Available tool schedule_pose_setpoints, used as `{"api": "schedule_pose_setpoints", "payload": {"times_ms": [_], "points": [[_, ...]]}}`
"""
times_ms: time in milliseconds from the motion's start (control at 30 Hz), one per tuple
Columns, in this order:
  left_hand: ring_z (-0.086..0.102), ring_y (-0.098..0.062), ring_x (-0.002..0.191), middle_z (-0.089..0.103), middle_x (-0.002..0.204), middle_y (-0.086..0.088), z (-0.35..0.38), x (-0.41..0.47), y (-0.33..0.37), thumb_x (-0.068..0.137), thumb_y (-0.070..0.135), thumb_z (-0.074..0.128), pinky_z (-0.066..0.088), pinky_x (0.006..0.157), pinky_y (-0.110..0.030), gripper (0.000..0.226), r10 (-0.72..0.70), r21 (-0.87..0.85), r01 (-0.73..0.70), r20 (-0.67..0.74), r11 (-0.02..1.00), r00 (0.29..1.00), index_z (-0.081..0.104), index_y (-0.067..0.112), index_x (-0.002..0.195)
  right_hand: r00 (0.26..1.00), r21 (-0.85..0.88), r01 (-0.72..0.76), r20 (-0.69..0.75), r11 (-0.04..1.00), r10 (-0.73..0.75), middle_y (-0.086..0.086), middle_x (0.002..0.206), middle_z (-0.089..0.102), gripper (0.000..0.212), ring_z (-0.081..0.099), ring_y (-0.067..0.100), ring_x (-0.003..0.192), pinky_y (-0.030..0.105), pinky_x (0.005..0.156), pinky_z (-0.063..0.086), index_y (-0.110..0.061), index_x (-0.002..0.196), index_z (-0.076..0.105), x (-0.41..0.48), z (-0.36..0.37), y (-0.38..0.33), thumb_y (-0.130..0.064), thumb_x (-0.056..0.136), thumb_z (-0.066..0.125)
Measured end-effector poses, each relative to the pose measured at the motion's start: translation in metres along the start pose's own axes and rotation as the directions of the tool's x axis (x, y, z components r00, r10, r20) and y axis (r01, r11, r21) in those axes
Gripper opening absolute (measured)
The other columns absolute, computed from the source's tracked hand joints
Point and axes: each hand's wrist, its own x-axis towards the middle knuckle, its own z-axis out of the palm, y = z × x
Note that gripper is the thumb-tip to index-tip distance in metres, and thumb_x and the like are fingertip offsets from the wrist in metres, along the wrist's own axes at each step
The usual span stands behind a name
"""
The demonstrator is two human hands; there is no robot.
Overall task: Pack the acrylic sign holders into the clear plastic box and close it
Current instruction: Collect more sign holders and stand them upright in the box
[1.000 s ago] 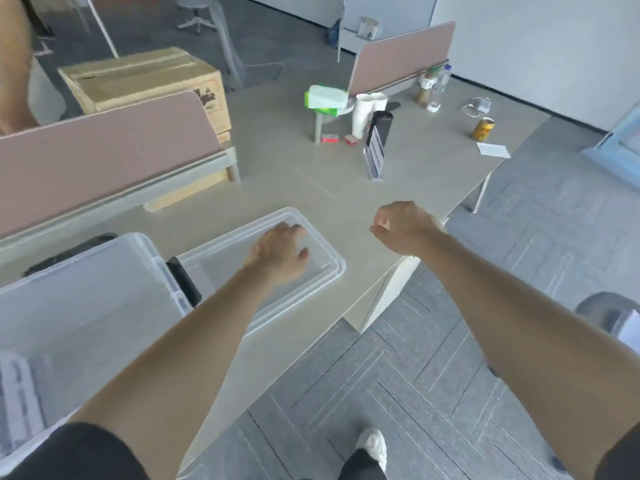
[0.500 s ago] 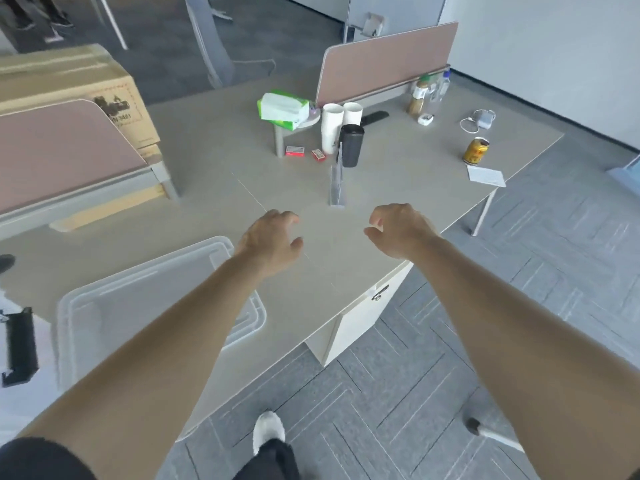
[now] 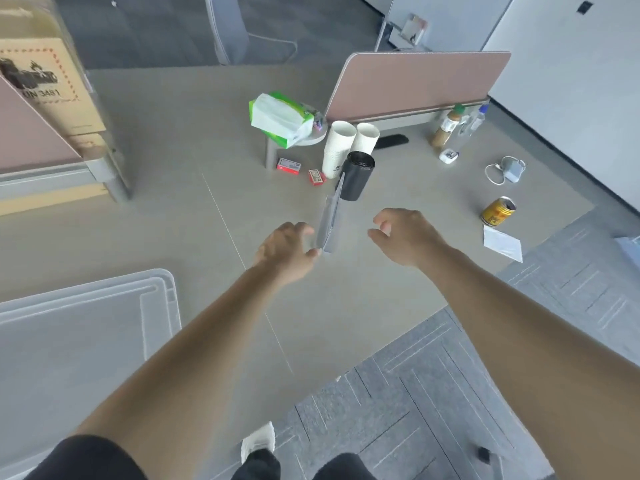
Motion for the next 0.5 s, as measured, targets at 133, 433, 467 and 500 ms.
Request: {"api": "schedule_pose_setpoints", "payload": {"times_ms": [133,433,467,500], "points": [[0.053,-0.023,0.118,0.054,0.126,0.001,0.014,0.042,0.013,0.087,0.048,0.060,0.046,0.096,-0.040,0.048,-0.070,0.014,0.070,0.015,0.997,0.997,0.050,0.029,0.130,0.997,-0.057,0.062,0.037,0.996,-0.060,0.000,0.131,0.059,0.044,0.058,0.025,0.114,0.041,0.095,0.051,-0.024,0.134,0.054,0.072,-0.002,0.021,-0.045,0.095,0.051],[0.056,-0.024,0.114,0.055,0.129,0.001,0.048,0.126,0.039,0.077,0.051,0.071,0.047,0.093,-0.036,0.069,-0.354,0.083,0.347,0.087,0.934,0.931,0.045,0.030,0.137,0.962,0.073,0.222,0.145,0.972,-0.231,0.008,0.122,0.059,0.047,0.058,0.031,0.108,0.040,0.086,0.049,-0.012,0.120,0.052,0.234,0.030,0.051,-0.051,0.093,0.052],[0.057,-0.025,0.113,0.055,0.128,0.001,0.054,0.135,0.042,0.075,0.053,0.071,0.048,0.093,-0.037,0.071,-0.391,0.103,0.381,0.104,0.919,0.915,0.045,0.029,0.137,0.953,0.096,0.246,0.158,0.965,-0.259,0.009,0.121,0.059,0.048,0.058,0.032,0.109,0.041,0.088,0.049,-0.011,0.119,0.051,0.247,0.037,0.051,-0.051,0.093,0.052],[0.058,-0.026,0.110,0.056,0.126,0.000,0.060,0.144,0.046,0.074,0.055,0.070,0.049,0.092,-0.038,0.070,-0.424,0.116,0.412,0.110,0.904,0.899,0.047,0.028,0.135,0.942,0.116,0.270,0.173,0.956,-0.287,0.010,0.124,0.059,0.050,0.057,0.033,0.113,0.043,0.091,0.049,-0.010,0.121,0.050,0.258,0.042,0.050,-0.051,0.093,0.052]]}}
